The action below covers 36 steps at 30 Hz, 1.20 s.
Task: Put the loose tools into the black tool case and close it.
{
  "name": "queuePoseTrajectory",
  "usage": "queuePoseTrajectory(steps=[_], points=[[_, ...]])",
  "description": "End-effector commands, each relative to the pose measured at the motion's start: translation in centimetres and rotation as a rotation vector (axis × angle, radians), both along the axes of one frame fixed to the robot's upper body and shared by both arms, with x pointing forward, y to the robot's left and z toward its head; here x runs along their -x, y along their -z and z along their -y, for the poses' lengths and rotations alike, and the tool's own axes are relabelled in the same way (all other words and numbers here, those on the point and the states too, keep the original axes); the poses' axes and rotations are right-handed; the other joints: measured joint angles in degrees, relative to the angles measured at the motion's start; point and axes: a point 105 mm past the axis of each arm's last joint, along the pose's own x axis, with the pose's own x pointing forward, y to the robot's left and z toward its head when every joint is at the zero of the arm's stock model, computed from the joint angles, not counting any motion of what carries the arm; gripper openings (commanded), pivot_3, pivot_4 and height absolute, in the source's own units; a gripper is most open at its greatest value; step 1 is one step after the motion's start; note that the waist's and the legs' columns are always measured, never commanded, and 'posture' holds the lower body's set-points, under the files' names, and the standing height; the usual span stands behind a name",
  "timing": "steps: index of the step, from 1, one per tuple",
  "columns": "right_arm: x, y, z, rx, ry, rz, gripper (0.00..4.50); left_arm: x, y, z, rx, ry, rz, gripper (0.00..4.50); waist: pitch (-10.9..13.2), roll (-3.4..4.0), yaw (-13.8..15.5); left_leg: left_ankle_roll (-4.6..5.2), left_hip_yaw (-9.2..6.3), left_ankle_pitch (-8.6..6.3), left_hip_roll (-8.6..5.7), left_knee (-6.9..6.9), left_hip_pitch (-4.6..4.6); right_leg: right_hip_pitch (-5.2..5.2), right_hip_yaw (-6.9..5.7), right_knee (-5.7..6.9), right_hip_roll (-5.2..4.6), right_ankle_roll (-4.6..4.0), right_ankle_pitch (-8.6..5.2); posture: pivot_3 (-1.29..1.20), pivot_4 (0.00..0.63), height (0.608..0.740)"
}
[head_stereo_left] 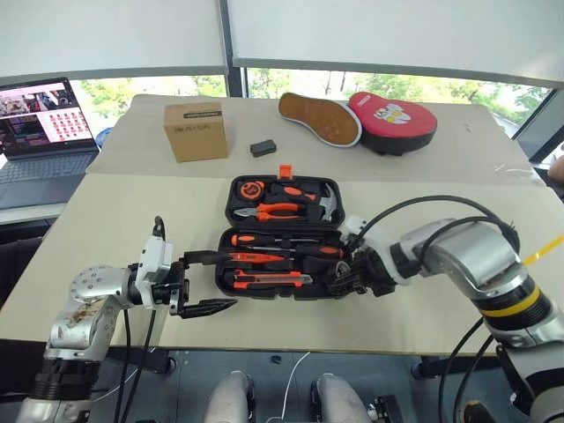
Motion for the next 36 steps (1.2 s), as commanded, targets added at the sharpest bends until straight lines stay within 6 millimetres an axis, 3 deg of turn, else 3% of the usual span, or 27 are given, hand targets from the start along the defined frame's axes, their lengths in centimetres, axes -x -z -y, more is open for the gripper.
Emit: queuePoseTrajectory(steps=[1, 2, 4, 5, 11, 15, 19, 20, 22, 25, 28, 31, 34, 36], points=[[-0.6, 0.4, 0.2, 0.032, 0.02, 0.004, 0.04, 0.2, -0.6, 0.3, -0.006, 0.002, 0.059, 4.5, -0.01, -0.01, 0.02, 0.0, 0.0, 0.0, 0.0, 0.01, 0.0, 0.01, 0.0, 0.0, 0.0, 0.0, 0.0, 0.0, 0.15, 0.74], [-0.8, 0.2, 0.1, 0.025, 0.013, 0.01, 0.04, 0.2, -0.6, 0.2, -0.004, -0.004, 0.061, 4.5, -0.02, -0.04, -0.01, 0.0, 0.0, 0.0, 0.0, 0.01, 0.01, 0.01, 0.0, 0.0, 0.0, 0.0, 0.0, 0.0, 0.15, 0.74], [-0.8, -0.3, -0.3, 0.015, -0.004, 0.013, 0.8, 0.1, -0.6, 0.2, 0.0, -0.017, 0.064, 4.5, -0.03, -0.05, -0.04, 0.0, -0.01, 0.0, 0.01, 0.01, 0.01, 0.02, 0.0, 0.0, 0.01, 0.0, 0.0, 0.0, 0.15, 0.74], [-0.7, -0.6, -0.5, 0.01, -0.019, 0.012, 0.94, 0.1, -0.6, 0.1, 0.005, -0.028, 0.063, 4.5, -0.03, -0.06, -0.09, 0.0, 0.0, 0.0, 0.01, 0.01, 0.01, 0.02, 0.0, 0.0, 0.01, 0.0, 0.0, 0.0, 0.15, 0.74], [-0.3, -1.8, -0.8, -0.025, -0.077, 0.005, 3.04, -0.6, -1.3, -0.6, 0.038, -0.131, 0.082, 4.5, -0.01, -0.07, -0.21, 0.0, -0.02, 0.0, 0.05, 0.01, 0.01, 0.0, 0.0, 0.02, 0.04, 0.0, 0.0, 0.0, 0.15, 0.74], [0.2, -3.9, -0.4, -0.116, -0.135, 0.007, 4.37, -1.8, -1.8, -2.1, 0.056, -0.254, 0.089, 4.5, 0.0, -0.09, -0.17, 0.0, -0.02, 0.0, 0.05, 0.01, 0.0, -0.02, 0.0, 0.0, 0.02, 0.0, 0.0, 0.0, 0.15, 0.74], [-1.1, -5.5, 1.7, -0.21, -0.135, 0.144, 4.37, -3.9, -0.7, -4.3, 0.012, -0.456, 0.028, 4.5, 0.0, -0.1, -0.07, 0.0, -0.02, 0.0, 0.04, 0.01, 0.01, 0.0, 0.0, 0.01, 0.02, 0.0, 0.0, 0.0, 0.15, 0.74], [-1.9, -5.8, 2.4, -0.237, -0.128, 0.222, 4.4, -4.7, -0.4, -4.9, 0.003, -0.521, 0.017, 4.24, 0.0, -0.12, 0.04, 0.0, -0.05, 0.0, 0.04, 0.01, 0.02, 0.04, -0.03, 0.0, 0.02, 0.0, 0.0, 0.0, 0.15, 0.74], [-4.0, -6.0, 3.6, -0.271, -0.076, 0.387, 3.86, -6.2, 0.0, -5.9, -0.001, -0.639, -0.006, 3.73, 0.02, -0.27, 0.19, 0.0, -0.05, 0.0, 0.03, 0.01, 0.09, 0.12, -0.06, -0.04, 0.05, 0.01, 0.0, 0.0, 0.15, 0.74], [-6.6, -6.3, 5.0, -0.308, 0.01, 0.596, 3.03, -8.2, 0.3, -6.4, 0.029, -0.752, -0.043, 2.56, 0.02, -0.35, 0.32, 0.0, -0.02, 0.0, 0.02, 0.02, 0.13, 0.16, -0.03, -0.02, 0.06, 0.05, 0.03, 0.0, 0.15, 0.74], [-9.1, -3.9, 5.9, -0.143, -0.011, 0.821, 1.94, -10.2, 1.0, -5.2, 0.015, -0.789, -0.066, 1.32, 0.02, -0.35, 0.36, -0.01, 0.03, 0.0, 0.0, 0.02, 0.12, 0.13, 0.0, -0.02, 0.07, 0.08, 0.04, 0.0, 0.15, 0.74], [-10.2, -1.7, 5.8, -0.084, -0.03, 0.847, 0.8, -11.3, 1.3, -3.8, -0.002, -0.77, -0.069, 0.08, 0.02, -0.37, 0.34, -0.04, 0.23, 0.03, -0.01, 0.02, 0.11, 0.15, -0.02, -0.03, 0.08, 0.09, 0.05, 0.0, 0.15, 0.74], [-11.6, -0.3, 5.3, -0.058, -0.004, 0.874, 0.02, -12.2, 2.0, -2.3, -0.05, -0.72, -0.089, 0.0, 0.03, -0.38, 0.2, -0.14, 0.37, 0.09, -0.01, 0.02, 0.08, 0.12, -0.02, -0.02, 0.11, 0.08, 0.05, 0.0, 0.15, 0.74], [-11.9, 0.1, 4.5, -0.083, -0.003, 0.871, 0.02, -12.7, 2.3, -1.4, -0.065, -0.68, -0.089, 0.0, 0.03, -0.38, -0.05, -0.19, 0.39, 0.12, -0.01, 0.02, 0.09, 0.11, -0.01, 0.02, 0.12, 0.07, 0.05, 0.0, 0.15, 0.74]])
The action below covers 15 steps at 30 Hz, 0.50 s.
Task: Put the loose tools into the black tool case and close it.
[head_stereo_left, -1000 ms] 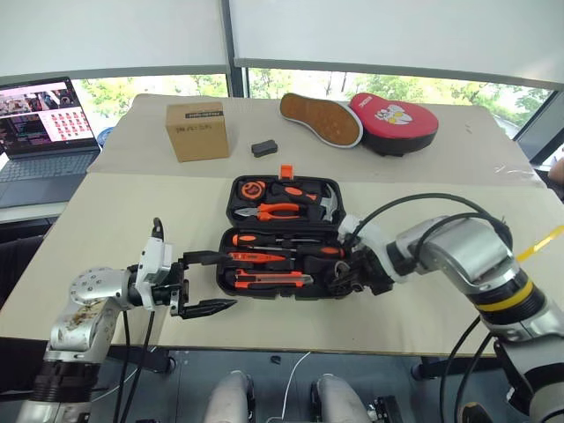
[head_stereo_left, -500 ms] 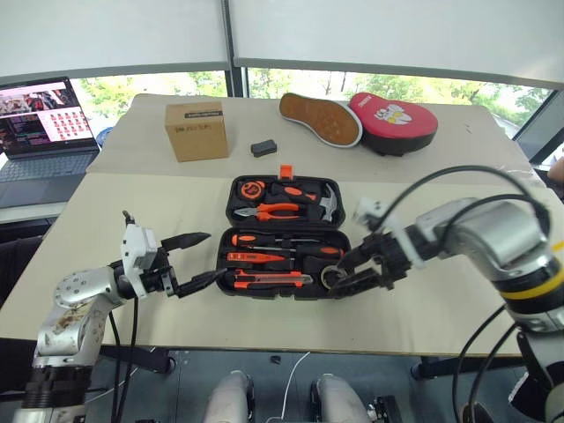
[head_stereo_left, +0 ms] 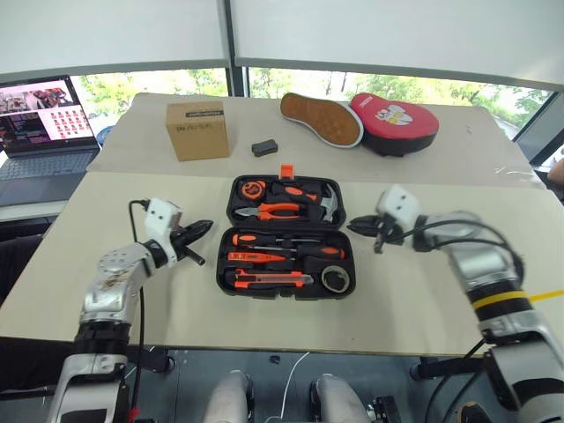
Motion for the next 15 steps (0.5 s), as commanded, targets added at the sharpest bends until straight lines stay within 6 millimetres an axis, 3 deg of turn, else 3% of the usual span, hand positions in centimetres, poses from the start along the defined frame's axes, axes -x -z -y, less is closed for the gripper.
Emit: queuePoseTrajectory(steps=[1, 6, 15], points=[[-1.0, -1.6, -1.1, -0.019, -0.026, 0.087, 0.02, -0.8, -0.2, 1.4, -0.031, 0.068, 0.009, 0.0, 0.0, 0.0, -0.23, -0.01, 0.0, 0.0, 0.0, 0.0, 0.0, -0.01, 0.0, 0.0, 0.0, 0.0, 0.0, 0.0, 0.15, 0.74], [0.8, -0.6, -2.3, -0.028, -0.134, 0.035, 0.02, -0.2, 0.3, 3.6, -0.039, 0.201, -0.02, 0.0, 0.0, 0.01, -0.01, -0.01, -0.01, 0.01, -0.01, 0.0, -0.01, 0.05, -0.04, -0.01, -0.03, 0.0, 0.0, 0.0, 0.15, 0.74], [4.2, -0.4, -1.4, -0.053, -0.127, 0.009, 0.02, 3.0, 0.9, 3.7, -0.025, 0.288, -0.082, 0.0, -0.01, 0.01, 0.18, 0.01, -0.14, -0.01, 0.04, -0.03, -0.06, 0.06, -0.05, 0.0, -0.03, 0.01, 0.0, 0.0, 0.15, 0.74]])
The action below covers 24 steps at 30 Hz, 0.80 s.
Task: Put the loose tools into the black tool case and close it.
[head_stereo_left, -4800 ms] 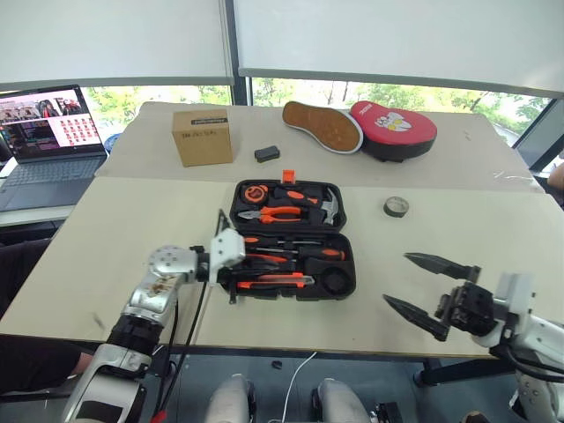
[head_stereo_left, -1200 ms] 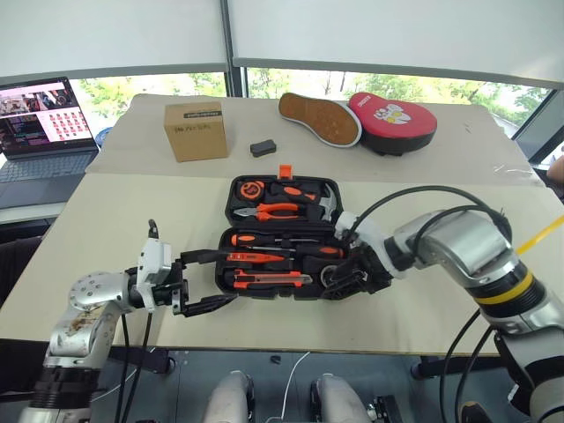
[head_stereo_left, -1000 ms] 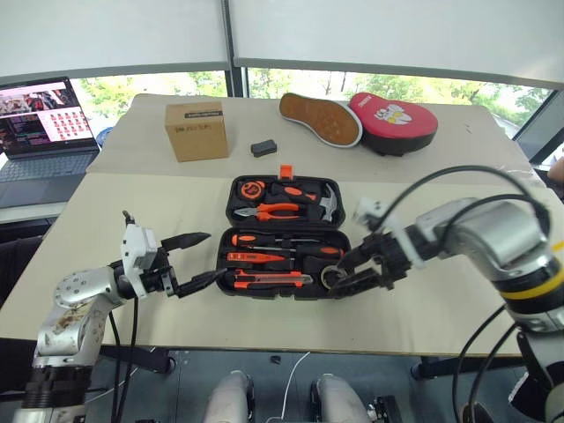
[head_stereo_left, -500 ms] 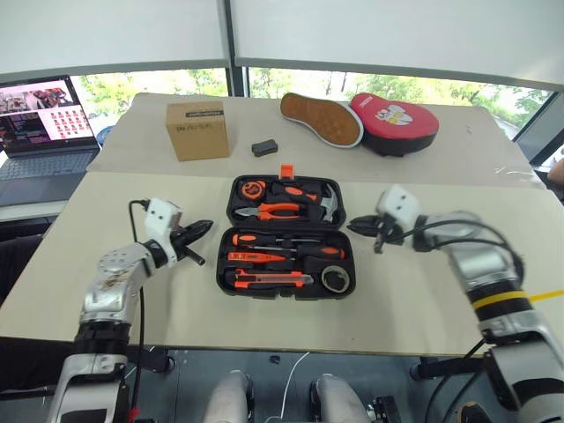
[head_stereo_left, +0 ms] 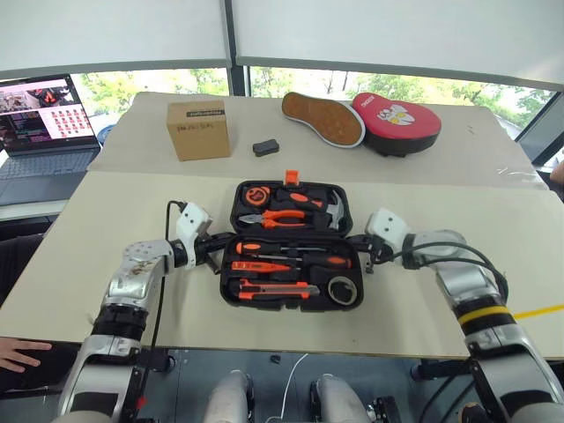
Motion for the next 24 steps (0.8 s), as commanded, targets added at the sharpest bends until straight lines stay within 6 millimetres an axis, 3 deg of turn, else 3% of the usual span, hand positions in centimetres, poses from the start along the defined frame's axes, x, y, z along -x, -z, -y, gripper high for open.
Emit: queuePoseTrajectory(steps=[1, 6, 8, 10, 13, 16, 18, 20, 24], points=[[1.4, -1.5, -1.0, -0.06, -0.047, 0.036, 0.02, 1.7, -0.4, 0.8, 0.024, 0.075, -0.038, 0.0, 0.0, 0.0, -0.01, 0.0, -0.03, 0.0, 0.0, 0.0, 0.0, 0.0, 0.0, 0.0, 0.0, 0.0, 0.0, 0.0, 0.15, 0.74], [2.5, -1.4, 0.7, -0.096, 0.02, -0.031, 0.02, 0.9, -1.9, -1.5, 0.031, -0.005, 0.04, 0.0, 0.0, 0.0, -0.06, 0.0, -0.11, -0.01, 0.0, 0.0, 0.04, -0.02, 0.02, -0.03, 0.01, 0.0, 0.0, 0.0, 0.15, 0.74], [2.3, -2.9, 1.6, -0.142, 0.071, 0.002, 0.59, 0.2, -1.9, -3.8, -0.105, -0.101, 0.062, 0.53, 0.01, -0.01, -0.01, 0.0, -0.12, 0.0, -0.01, 0.01, 0.07, -0.01, 0.02, 0.0, 0.01, -0.01, 0.0, 0.0, 0.15, 0.74], [2.4, -3.8, 2.6, -0.127, 0.09, -0.005, 1.17, 1.5, -1.7, -5.2, -0.142, -0.086, -0.048, 1.11, 0.01, -0.01, -0.3, 0.0, -0.19, 0.0, -0.01, 0.01, 0.14, -0.01, 0.06, 0.02, 0.03, -0.02, 0.01, 0.0, 0.15, 0.74], [2.8, -2.7, 4.9, -0.062, 0.247, -0.258, 2.22, 3.1, -2.6, -6.2, -0.11, -0.042, -0.174, 2.29, 0.02, 0.0, -0.57, 0.0, -0.23, 0.0, 0.0, -0.02, 0.17, 0.01, 0.09, 0.01, 0.04, -0.01, 0.0, 0.0, 0.15, 0.74], [2.1, -5.4, 4.5, -0.15, 0.35, -0.38, 3.34, 2.3, -4.6, -6.7, -0.067, -0.113, -0.26, 3.42, 0.02, 0.0, -0.51, 0.0, -0.22, 0.0, 0.01, -0.02, 0.21, 0.02, 0.09, 0.04, 0.01, -0.02, 0.0, 0.0, 0.15, 0.74], [1.2, -6.8, 3.5, -0.204, 0.453, -0.52, 3.98, 1.6, -5.8, -5.6, -0.039, -0.136, -0.359, 4.11, 0.43, -0.09, -0.56, 0.01, -0.24, 0.01, 0.01, 0.02, 0.23, 0.03, 0.09, 0.14, 0.03, -0.03, 0.0, 0.0, 0.15, 0.74], [0.6, -7.4, 2.4, -0.226, 0.482, -0.592, 4.43, -0.1, -7.1, -4.1, 0.052, -0.206, -0.392, 4.47, 0.47, -0.13, -0.44, 0.08, -0.31, 0.26, -0.02, 0.09, -0.08, -0.34, 0.08, 0.36, 0.09, -0.15, 0.15, 0.0, 0.15, 0.74], [-0.5, -7.4, 1.6, -0.186, 0.52, -0.601, 4.43, -1.1, -7.0, -1.4, -0.01, -0.204, -0.419, 4.47, 0.45, -0.17, 0.16, 0.07, -0.26, 0.27, -0.11, 0.11, -0.1, -0.26, -0.01, 0.41, 0.08, -0.08, 0.1, 0.0, 0.15, 0.74]])
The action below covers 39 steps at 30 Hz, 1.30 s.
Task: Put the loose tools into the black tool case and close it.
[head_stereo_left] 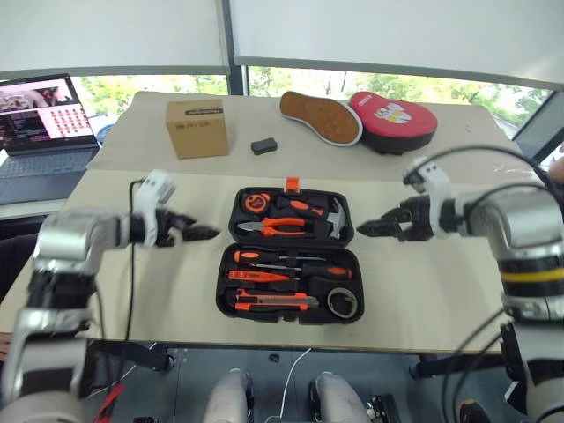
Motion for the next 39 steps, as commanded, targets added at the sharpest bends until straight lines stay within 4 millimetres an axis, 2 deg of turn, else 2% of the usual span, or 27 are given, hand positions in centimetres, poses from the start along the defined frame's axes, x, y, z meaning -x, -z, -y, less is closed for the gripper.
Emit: queuePoseTrajectory(steps=[1, 3, 6, 11, 19, 20, 22, 26, 27, 31, 34, 36, 39], points=[[-0.9, 1.5, 0.6, 0.07, 0.075, -0.061, 4.43, -0.6, 1.1, 1.0, -0.082, -0.025, -0.053, 4.47, 0.0, 0.0, -0.05, 0.02, 0.01, -0.02, 0.0, -0.01, -0.03, -0.02, 0.02, -0.01, 0.0, 0.01, -0.01, 0.0, 0.15, 0.74], [-1.6, 1.8, 0.8, 0.099, 0.099, -0.047, 4.43, -1.2, 1.4, 1.4, -0.102, -0.043, -0.049, 4.47, 0.0, 0.0, -0.06, 0.03, 0.02, -0.02, -0.02, -0.03, -0.17, -0.11, 0.07, 0.08, -0.02, 0.02, -0.01, 0.0, 0.15, 0.74], [-2.7, 2.3, 1.0, 0.125, 0.131, -0.026, 4.43, -2.4, 2.0, 1.3, -0.129, -0.101, -0.019, 4.47, 0.01, -0.01, -0.07, -0.11, 0.03, 0.08, -0.06, 0.09, -0.84, -0.81, 0.12, 0.26, -0.05, 0.05, 0.03, 0.0, 0.15, 0.74], [-3.0, 2.6, 0.2, 0.11, 0.129, -0.033, 4.43, -2.7, 2.5, 1.5, -0.119, -0.113, -0.018, 4.47, 0.01, -0.01, -0.27, -0.13, 0.08, 0.09, -0.04, 0.14, -0.79, -0.78, 0.08, 0.31, -0.03, 0.05, 0.03, 0.0, 0.15, 0.74], [-3.0, 4.2, 0.3, 0.145, 0.145, -0.073, 4.43, -3.2, 3.5, 1.8, -0.115, -0.142, -0.031, 4.47, 0.01, -0.01, -0.29, -0.13, 0.06, 0.09, -0.05, 0.16, -0.79, -0.75, 0.07, 0.36, -0.05, 0.05, 0.03, 0.0, 0.15, 0.74], [-3.0, 4.4, 0.3, 0.16, 0.147, -0.08, 4.47, -3.4, 3.6, 1.9, -0.11, -0.145, -0.032, 4.22, 0.01, -0.01, -0.24, -0.13, 0.06, 0.09, -0.05, 0.16, -0.77, -0.73, 0.06, 0.34, -0.04, 0.05, 0.03, 0.0, 0.15, 0.74], [-3.1, 4.9, 0.2, 0.185, 0.154, -0.096, 3.93, -3.6, 3.6, 2.1, -0.088, -0.15, -0.037, 3.86, 0.01, -0.01, -0.12, -0.13, 0.06, 0.09, -0.05, 0.2, -0.71, -0.68, 0.05, 0.32, -0.05, 0.05, 0.03, 0.0, 0.15, 0.74], [-3.1, 6.5, 0.7, 0.222, 0.178, -0.148, 2.8, -3.4, 4.4, 2.8, -0.052, -0.13, -0.074, 2.54, -0.1, -0.07, -0.06, -0.12, 0.05, 0.1, -0.05, 0.36, -0.56, -0.51, 0.04, 0.35, -0.04, 0.05, 0.03, 0.0, 0.15, 0.74], [-3.1, 6.8, 0.8, 0.224, 0.182, -0.157, 2.34, -3.4, 4.5, 2.9, -0.037, -0.131, -0.079, 2.02, -0.22, -0.14, -0.05, -0.11, 0.05, 0.1, -0.05, 0.39, -0.5, -0.45, 0.03, 0.4, -0.04, 0.05, 0.03, 0.0, 0.15, 0.74], [-3.4, 7.0, 0.5, 0.201, 0.197, -0.155, 1.02, -3.6, 4.8, 2.9, 0.04, -0.148, -0.083, 0.72, -0.31, -0.25, -0.11, -0.1, 0.03, 0.1, -0.04, 0.47, 0.02, 0.12, 0.02, 0.4, -0.03, 0.03, 0.04, 0.0, 0.15, 0.74], [-4.0, 5.6, -0.5, 0.102, 0.19, -0.077, 0.05, -3.8, 4.2, 2.7, 0.124, -0.162, -0.045, 0.39, -0.35, -0.3, -0.09, -0.11, -0.01, 0.09, -0.02, 0.4, 0.33, 0.46, -0.02, 0.24, -0.05, 0.03, 0.03, 0.0, 0.15, 0.74], [-4.2, 4.1, -1.3, 0.034, 0.132, 0.045, 0.0, -3.8, 3.2, 2.6, 0.185, -0.156, 0.022, 0.36, -0.36, -0.32, -0.1, -0.11, -0.09, 0.1, -0.01, 0.38, 0.32, 0.43, -0.01, 0.25, -0.07, 0.02, 0.04, 0.0, 0.15, 0.74], [-3.9, 2.7, -1.5, 0.026, 0.07, 0.208, 0.0, -3.5, 2.1, 1.8, 0.255, -0.163, 0.118, 0.36, -0.35, -0.32, -0.43, -0.11, -0.2, 0.09, 0.0, 0.34, 0.31, 0.35, 0.08, 0.3, -0.08, 0.02, 0.05, 0.0, 0.15, 0.74]])
